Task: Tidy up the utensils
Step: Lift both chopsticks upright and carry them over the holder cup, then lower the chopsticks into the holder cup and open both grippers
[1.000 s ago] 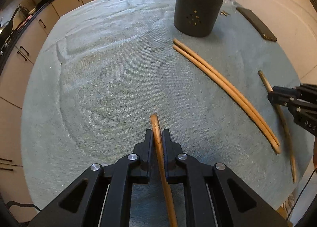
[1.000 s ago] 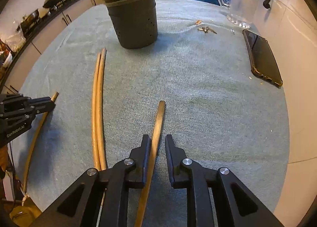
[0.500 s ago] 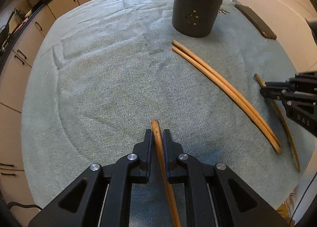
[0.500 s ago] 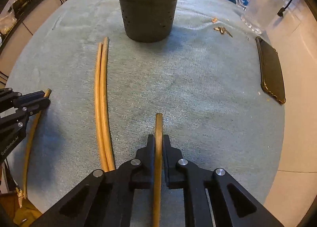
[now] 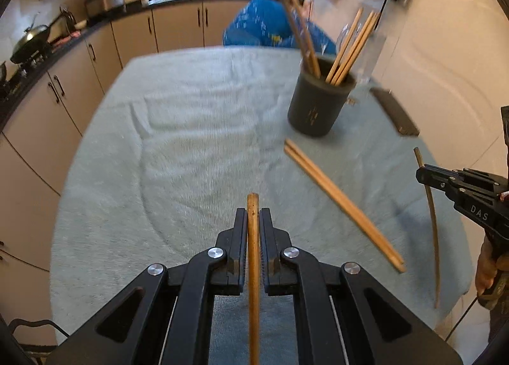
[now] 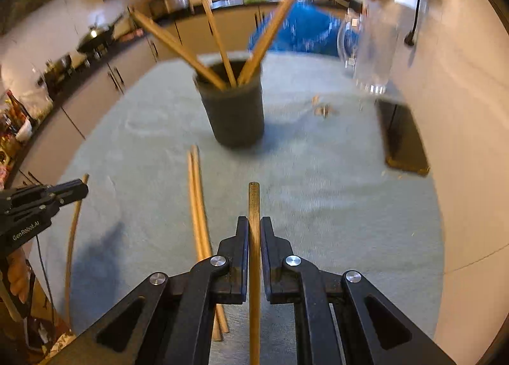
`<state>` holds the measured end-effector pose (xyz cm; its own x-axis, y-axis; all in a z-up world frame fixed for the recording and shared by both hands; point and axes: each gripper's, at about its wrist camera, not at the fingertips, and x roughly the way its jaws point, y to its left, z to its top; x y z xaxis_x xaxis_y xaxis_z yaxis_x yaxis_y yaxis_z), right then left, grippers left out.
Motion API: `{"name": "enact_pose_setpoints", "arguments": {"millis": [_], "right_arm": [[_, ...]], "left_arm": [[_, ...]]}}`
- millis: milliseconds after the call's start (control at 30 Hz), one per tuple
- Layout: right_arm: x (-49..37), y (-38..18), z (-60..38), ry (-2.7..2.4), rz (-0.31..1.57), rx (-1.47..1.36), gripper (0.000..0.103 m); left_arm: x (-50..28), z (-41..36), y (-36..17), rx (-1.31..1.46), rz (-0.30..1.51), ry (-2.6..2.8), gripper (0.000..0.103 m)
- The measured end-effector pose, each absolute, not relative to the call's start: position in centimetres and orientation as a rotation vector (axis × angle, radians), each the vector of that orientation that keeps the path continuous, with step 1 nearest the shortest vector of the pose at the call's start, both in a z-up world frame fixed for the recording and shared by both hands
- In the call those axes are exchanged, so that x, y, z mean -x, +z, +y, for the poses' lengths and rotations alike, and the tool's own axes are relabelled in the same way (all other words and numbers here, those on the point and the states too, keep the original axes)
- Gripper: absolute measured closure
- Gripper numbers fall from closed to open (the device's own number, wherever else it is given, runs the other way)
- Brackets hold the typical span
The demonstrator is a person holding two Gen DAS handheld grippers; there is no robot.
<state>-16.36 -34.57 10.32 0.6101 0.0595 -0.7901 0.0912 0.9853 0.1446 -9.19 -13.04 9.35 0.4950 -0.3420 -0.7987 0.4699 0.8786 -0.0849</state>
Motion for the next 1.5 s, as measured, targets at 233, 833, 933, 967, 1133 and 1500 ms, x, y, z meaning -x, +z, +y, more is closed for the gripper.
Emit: {"name": "enact_pose_setpoints", "arguments": {"millis": [233, 833, 933, 967, 1133, 1500], "right_arm": [[18.0, 14.2, -33.8, -0.015, 0.763, -0.178, 0.096], [21.1, 16.7, -34.1, -0.005, 0.617, -0.235, 0.096], [21.4, 16.8, -34.4, -0.008, 0.606, -0.24, 0.096], [21.4, 16.8, -34.6, -0.008, 0.603, -0.243, 0.096], [21.6, 17.3, -35.3, -0.008, 0.585, -0.259, 0.096], [20.0, 20.4, -37.6, -0.014, 0.5, -0.299, 0.096]], "left_arm": [[11.2, -12.4, 12.8, -0.11, 0.802, -0.509, 0.096], [15.8, -11.8, 17.9, -0.074, 0.62, -0.533, 0.096], [15.9, -12.0, 18.1, -0.066, 0.618, -0.538, 0.096], [15.9, -12.0, 18.2, -0.064, 0.616, -0.539, 0.096], [15.6, -12.1, 19.0, -0.027, 0.613, -0.557, 0.096], [13.3, -12.9, 23.5, 0.051, 0.528, -0.593, 0.096]]}}
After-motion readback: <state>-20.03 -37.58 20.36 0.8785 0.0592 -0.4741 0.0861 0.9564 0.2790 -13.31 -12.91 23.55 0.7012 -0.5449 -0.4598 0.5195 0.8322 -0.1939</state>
